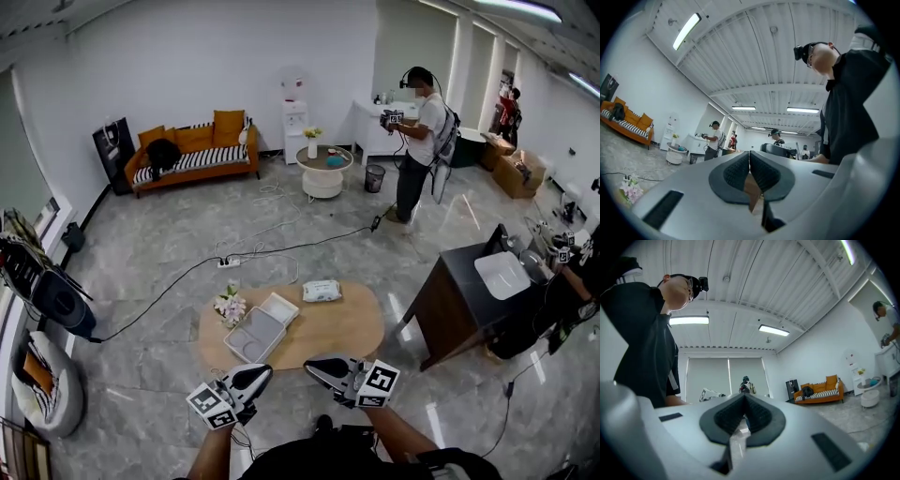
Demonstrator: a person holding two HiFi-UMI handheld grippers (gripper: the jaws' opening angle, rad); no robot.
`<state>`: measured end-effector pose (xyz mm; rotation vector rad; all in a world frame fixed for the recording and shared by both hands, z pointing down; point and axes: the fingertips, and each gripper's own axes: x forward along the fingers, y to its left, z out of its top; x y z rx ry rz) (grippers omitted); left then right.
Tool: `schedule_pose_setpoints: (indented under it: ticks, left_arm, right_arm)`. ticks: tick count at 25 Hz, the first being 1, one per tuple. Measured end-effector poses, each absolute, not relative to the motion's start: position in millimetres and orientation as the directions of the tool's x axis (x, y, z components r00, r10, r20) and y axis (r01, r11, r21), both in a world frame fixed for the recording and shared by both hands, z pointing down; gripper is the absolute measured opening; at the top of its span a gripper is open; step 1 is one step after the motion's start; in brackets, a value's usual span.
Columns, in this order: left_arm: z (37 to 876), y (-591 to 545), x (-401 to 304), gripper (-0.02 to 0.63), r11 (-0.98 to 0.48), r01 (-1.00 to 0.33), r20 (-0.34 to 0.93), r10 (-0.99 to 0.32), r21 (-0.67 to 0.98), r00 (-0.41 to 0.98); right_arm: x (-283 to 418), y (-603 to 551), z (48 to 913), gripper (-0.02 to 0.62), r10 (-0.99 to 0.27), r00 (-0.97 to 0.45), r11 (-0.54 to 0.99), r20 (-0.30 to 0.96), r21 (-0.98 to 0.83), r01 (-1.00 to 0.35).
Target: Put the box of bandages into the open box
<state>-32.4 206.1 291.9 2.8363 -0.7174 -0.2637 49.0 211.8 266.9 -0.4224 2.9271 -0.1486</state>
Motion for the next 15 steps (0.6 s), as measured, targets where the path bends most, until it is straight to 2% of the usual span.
schedule_pose_setpoints:
  ticks: [4, 7, 11, 15]
  left_arm:
    - [314, 237, -52, 0.018, -0.864, -0.424, -0.117, -0.467, 0.271, 0.877]
    - [325, 258, -54, 0.018, -0.861, -0.412, -0.124, -0.463, 0.296, 0.878]
    - [323, 284, -57, 0.018, -0.869, -0.388, -0.137, -0.444, 0.309, 0.886]
    - [324, 292, -72, 0.018, -0.875, -0.382, -0.118, -0.431, 0.297, 0.895]
  right_arm:
    - [26, 245, 267, 0.010, -0.294, -0.938, 0.954, -0.184, -0.113, -0.277]
    - [27, 269, 272, 0.011, -0.298, -0.934, 0.948, -0.195, -0.175, -0.266]
    - [33, 284, 281, 0.011, -0.346, -0.925, 0.926, -0.155, -0.213, -0.310]
    - [26, 286, 271, 0.011, -0.373, -0.912, 0.917, -0.172, -0.218, -0.334]
